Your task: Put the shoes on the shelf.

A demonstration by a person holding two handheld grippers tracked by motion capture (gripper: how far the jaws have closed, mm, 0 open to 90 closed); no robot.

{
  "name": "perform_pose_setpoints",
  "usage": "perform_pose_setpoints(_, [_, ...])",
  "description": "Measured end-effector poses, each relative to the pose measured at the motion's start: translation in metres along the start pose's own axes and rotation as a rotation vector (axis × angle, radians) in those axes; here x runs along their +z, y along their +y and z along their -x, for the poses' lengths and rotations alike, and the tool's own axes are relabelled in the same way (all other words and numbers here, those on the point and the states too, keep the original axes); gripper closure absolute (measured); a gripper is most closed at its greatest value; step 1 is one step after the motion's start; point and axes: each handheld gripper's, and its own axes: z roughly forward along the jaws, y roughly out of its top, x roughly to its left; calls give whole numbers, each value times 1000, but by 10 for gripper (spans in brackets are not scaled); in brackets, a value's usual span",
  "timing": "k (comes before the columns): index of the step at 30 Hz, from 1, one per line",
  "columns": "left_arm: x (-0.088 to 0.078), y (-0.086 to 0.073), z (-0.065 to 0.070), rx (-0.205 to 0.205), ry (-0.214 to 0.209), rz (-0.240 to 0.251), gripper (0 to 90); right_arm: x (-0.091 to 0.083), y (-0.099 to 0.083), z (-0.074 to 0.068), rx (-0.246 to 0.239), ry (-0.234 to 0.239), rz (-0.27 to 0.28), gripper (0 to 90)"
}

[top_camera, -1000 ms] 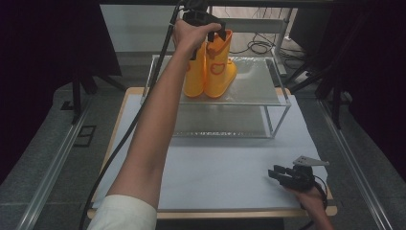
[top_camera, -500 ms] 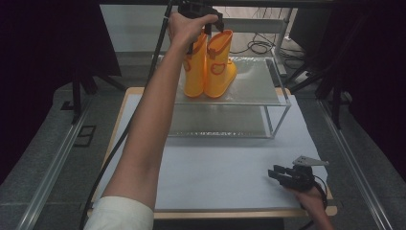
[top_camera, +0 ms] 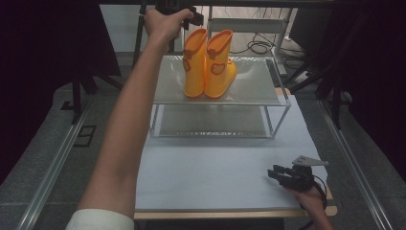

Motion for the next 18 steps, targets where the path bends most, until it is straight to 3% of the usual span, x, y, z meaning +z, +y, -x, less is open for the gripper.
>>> perform_pose_setpoints(9, [-31,-31,-31,-10,12,58,900,1,0,0,0,-1,-3,591])
perform_pose_setpoints(14, [-36,-51,-48,5,34,54,900,2,1,-1,-5,0,-2,590])
perform_pose_setpoints(18, [-30,-67,-62,-2,35,32,900,2,1,-1,-6,-2,-3,590])
